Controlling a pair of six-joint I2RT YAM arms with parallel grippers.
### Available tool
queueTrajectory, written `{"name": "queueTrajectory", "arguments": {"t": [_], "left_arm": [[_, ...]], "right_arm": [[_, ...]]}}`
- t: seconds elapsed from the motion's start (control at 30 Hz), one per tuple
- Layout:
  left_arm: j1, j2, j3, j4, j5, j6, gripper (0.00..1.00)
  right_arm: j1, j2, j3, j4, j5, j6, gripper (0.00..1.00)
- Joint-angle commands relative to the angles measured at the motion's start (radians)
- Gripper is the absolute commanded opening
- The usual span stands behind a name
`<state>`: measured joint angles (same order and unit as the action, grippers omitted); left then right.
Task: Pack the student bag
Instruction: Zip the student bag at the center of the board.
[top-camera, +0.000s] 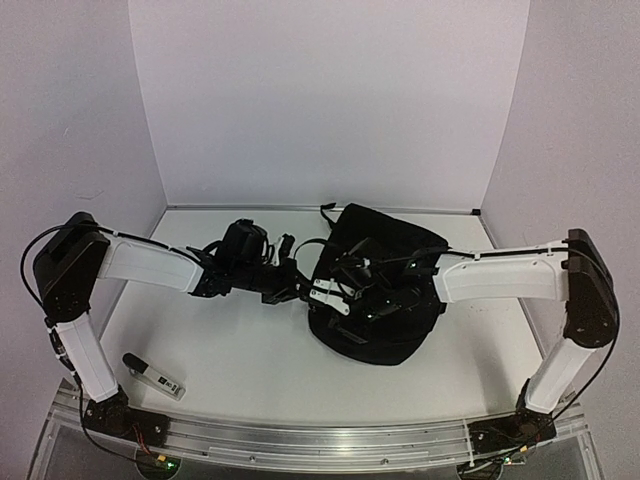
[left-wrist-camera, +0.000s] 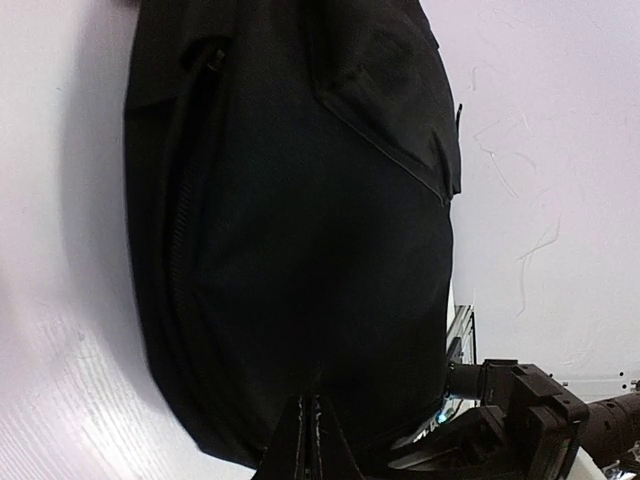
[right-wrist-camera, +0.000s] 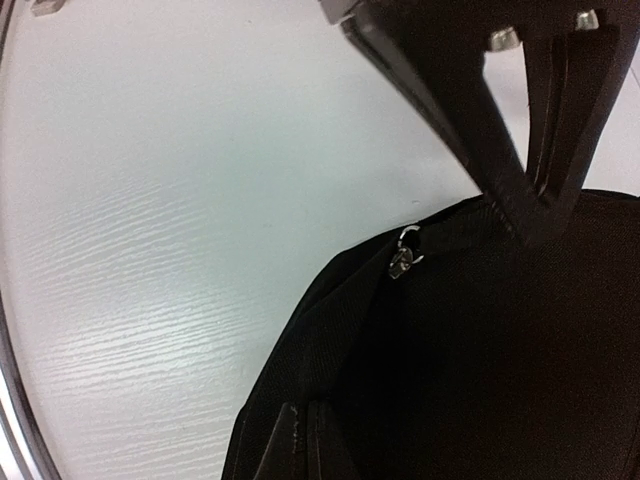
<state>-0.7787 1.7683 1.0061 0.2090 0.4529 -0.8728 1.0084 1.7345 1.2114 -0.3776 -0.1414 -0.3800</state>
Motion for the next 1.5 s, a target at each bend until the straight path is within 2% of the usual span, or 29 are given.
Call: {"name": "queueTrajectory", "arguments": {"t": [0.0, 0.33, 0.77, 1.07, 1.27, 1.4, 1.43, 1.47], "left_arm": [[0.025, 0.004, 0.023, 0.029, -0.008, 0.012, 0.00], [0.045, 0.099, 0.093, 0.046, -0.017, 0.020, 0.00], [0.075, 0.188, 0.217, 0.088, -0.021, 0.040, 0.00], [0.102, 0.228, 0.368, -0.026, -0.056, 0.100, 0.00], [0.157, 0.232, 0.385, -0.048, -0.081, 0.096, 0.00], [0.180, 0.222, 0.390, -0.077, -0.076, 0.116, 0.00], [0.185, 0.222, 0.394, -0.091, -0.072, 0.123, 0.00], [0.191, 0.224, 0.400, -0.105, -0.067, 0.129, 0.00]], "right_arm": [[0.001, -0.130, -0.062, -0.125, -0.047, -0.064, 0.00], [0.002, -0.364, -0.250, -0.185, -0.027, -0.146, 0.00], [0.002, -0.503, -0.394, -0.234, -0.020, -0.189, 0.00], [0.002, -0.534, -0.443, -0.242, -0.036, -0.189, 0.00], [0.002, -0.537, -0.440, -0.236, -0.058, -0.188, 0.00], [0.002, -0.465, -0.372, -0.172, -0.089, -0.157, 0.00], [0.001, -0.436, -0.340, -0.155, -0.098, -0.143, 0.02], [0.001, -0.406, -0.299, -0.150, -0.110, -0.127, 0.11]]}}
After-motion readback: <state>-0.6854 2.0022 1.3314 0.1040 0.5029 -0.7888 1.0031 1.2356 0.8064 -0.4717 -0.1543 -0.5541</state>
